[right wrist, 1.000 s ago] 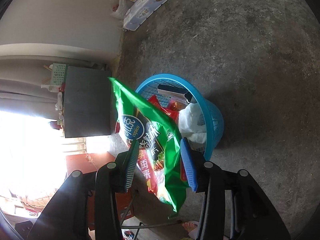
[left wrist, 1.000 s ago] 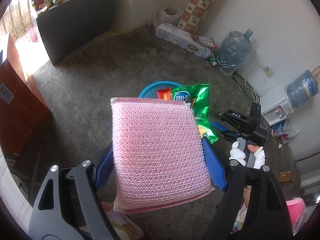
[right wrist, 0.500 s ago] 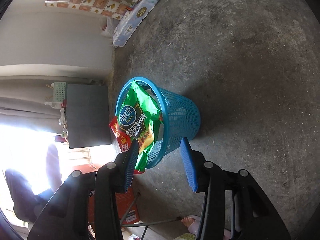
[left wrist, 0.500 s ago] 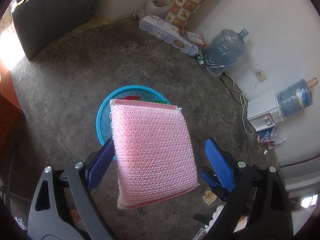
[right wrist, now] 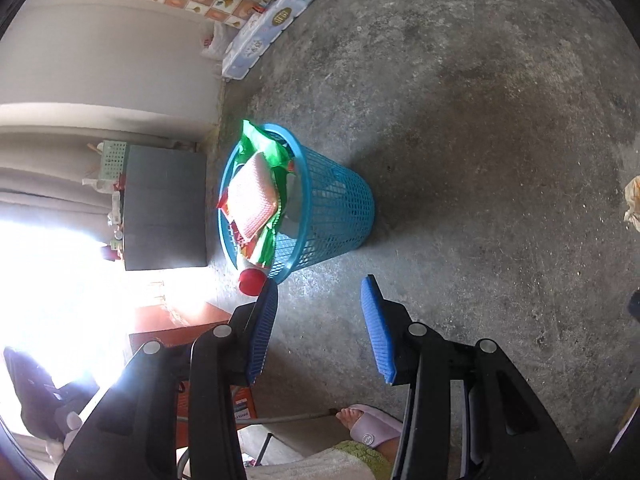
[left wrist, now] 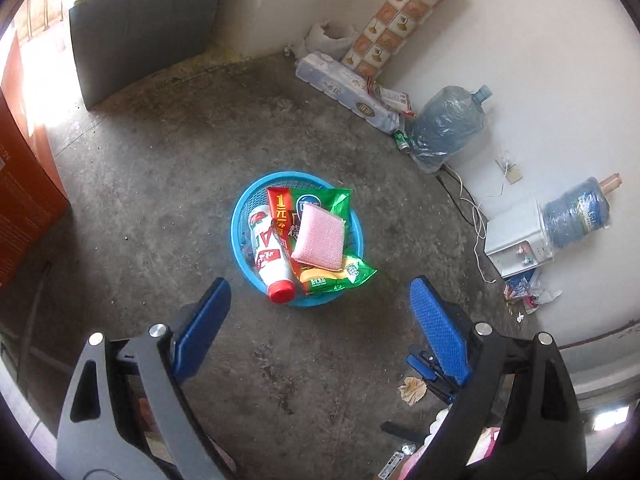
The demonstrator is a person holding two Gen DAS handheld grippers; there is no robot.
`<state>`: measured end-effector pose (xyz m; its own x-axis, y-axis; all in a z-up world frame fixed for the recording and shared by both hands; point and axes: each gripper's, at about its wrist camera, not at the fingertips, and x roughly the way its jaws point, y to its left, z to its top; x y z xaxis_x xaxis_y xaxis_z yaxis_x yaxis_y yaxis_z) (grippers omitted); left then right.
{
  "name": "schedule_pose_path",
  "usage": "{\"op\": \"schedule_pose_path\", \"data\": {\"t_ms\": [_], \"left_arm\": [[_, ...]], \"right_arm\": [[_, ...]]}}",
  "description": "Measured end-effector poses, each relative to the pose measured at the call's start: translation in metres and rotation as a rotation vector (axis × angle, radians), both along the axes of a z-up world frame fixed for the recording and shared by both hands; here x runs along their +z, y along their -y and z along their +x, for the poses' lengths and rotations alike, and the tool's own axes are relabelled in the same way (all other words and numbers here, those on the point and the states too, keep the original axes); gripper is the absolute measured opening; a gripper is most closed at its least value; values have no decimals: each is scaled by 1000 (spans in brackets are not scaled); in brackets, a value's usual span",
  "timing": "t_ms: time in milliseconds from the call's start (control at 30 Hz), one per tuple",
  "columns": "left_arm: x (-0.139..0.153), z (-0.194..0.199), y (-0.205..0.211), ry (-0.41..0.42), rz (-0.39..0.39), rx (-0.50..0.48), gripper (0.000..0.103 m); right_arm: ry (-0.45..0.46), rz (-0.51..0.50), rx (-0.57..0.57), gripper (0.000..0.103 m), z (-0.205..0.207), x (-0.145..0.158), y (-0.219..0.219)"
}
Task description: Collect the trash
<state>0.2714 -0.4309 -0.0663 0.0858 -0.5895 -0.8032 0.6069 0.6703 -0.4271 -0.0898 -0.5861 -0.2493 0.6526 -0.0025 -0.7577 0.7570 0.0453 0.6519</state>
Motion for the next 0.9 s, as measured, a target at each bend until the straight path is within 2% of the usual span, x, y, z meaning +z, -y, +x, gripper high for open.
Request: {"op": "schedule_pose_path", "data": {"t_ms": [167,233,300,400,467,500,600,700,767,900], "left_arm": [[61,-39,-85,145,-91,2,87],[78,-56,-122,221,-88,38,87],[91,-71,-161,288,-80,95,89],[105,-90,-217,342,-71,205,91],[112,-102,-250,354,-67,282,93],[116,-108,-265,364,-61,321,93],[125,-127,-303,396,-50,424,94],[128,-143,-333,394,-38,519,94],[123,-149,-348,370,-17,583,94],[106,-161,-372,335,74,702,94]], "right_arm": [[-6,-213,176,43,50,72,-30],[-5,-326,262,45,68,106,-52],[14,-467,341,52,82,146,-80],[73,-672,434,73,91,204,-127],[107,-817,470,92,91,241,-160],[121,-891,477,97,90,258,-177],[159,-1061,500,97,87,297,-222],[179,-1111,556,97,89,314,-257],[181,-1091,621,97,98,316,-276],[146,-1066,742,97,109,306,-314]]}}
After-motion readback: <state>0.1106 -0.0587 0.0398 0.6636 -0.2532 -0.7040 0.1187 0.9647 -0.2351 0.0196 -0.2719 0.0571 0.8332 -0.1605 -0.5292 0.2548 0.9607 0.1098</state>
